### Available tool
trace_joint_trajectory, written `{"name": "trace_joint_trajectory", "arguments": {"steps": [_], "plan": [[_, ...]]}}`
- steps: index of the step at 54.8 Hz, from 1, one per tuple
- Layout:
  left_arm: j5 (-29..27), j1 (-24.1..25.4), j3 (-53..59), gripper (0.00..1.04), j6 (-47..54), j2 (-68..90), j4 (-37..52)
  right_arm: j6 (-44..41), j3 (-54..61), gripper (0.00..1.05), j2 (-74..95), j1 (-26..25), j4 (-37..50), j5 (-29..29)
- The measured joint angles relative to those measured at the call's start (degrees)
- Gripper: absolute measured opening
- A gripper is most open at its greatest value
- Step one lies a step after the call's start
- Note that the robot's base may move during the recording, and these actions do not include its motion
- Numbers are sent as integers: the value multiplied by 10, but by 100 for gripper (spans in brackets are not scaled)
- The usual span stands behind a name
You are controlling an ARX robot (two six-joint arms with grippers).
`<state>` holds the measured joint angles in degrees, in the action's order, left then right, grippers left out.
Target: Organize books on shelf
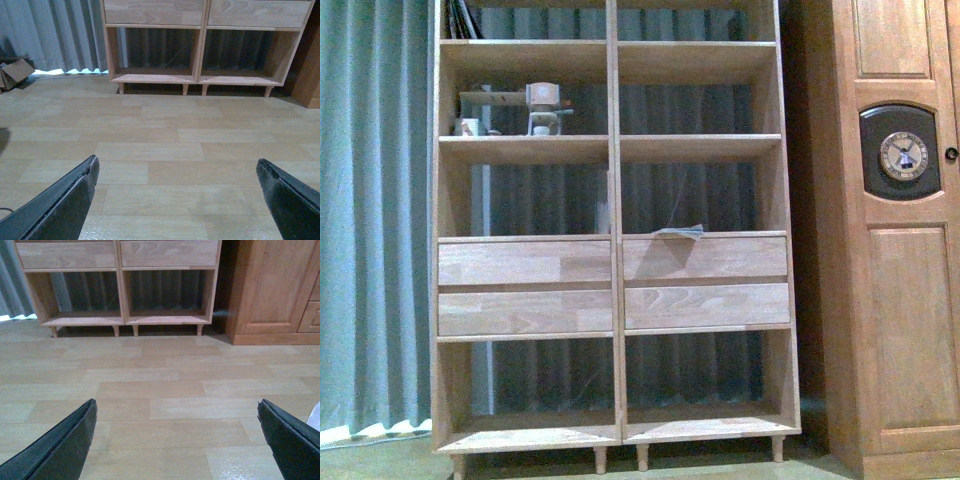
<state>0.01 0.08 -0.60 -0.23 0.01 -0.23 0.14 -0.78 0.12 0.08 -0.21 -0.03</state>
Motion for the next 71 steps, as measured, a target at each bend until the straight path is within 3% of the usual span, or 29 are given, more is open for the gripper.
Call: {"name": "trace_joint_trajectory", "arguments": {"steps": [71], "plan": [[0,0,0,97,0,0,0,0,0,98,0,0,0,0]]}}
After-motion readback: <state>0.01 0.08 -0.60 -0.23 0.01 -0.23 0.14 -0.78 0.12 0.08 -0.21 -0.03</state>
